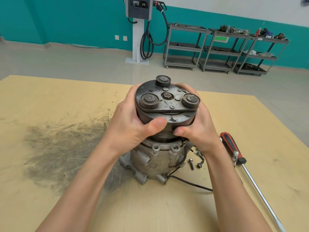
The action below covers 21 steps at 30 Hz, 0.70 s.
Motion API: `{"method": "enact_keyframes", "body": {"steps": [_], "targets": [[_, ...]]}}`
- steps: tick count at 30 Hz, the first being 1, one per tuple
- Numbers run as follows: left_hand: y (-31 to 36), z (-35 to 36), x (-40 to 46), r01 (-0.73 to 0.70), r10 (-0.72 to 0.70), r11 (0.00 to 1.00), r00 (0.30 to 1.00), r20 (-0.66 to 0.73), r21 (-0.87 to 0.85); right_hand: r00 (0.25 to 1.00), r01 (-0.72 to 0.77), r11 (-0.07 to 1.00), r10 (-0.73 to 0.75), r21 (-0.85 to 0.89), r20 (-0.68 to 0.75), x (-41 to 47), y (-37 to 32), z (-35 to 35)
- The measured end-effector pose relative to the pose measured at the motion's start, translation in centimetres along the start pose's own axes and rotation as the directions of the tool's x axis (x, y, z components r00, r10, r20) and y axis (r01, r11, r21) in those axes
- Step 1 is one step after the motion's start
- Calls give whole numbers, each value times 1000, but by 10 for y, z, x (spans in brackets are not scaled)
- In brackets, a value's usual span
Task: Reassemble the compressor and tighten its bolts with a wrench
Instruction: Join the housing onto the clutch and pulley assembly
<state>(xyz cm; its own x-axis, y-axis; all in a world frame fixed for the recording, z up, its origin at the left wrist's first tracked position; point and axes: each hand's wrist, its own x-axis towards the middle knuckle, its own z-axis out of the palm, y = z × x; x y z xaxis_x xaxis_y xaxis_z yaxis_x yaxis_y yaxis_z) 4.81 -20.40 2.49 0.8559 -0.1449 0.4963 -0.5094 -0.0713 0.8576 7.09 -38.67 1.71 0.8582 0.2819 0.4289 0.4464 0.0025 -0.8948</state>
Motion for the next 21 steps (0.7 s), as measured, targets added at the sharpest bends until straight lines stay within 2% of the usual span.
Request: {"method": "enact_keyframes", "body": {"steps": [10,21], "targets": [[0,0,2,-6,7,1000,1000,28,-15,1000,-27,1000,27,-6,-9,-4,0,3],[-2,1,0,-22,22,999,1000,-21,27,994,-36,999,39,-31,99,-1,0,-3]]}}
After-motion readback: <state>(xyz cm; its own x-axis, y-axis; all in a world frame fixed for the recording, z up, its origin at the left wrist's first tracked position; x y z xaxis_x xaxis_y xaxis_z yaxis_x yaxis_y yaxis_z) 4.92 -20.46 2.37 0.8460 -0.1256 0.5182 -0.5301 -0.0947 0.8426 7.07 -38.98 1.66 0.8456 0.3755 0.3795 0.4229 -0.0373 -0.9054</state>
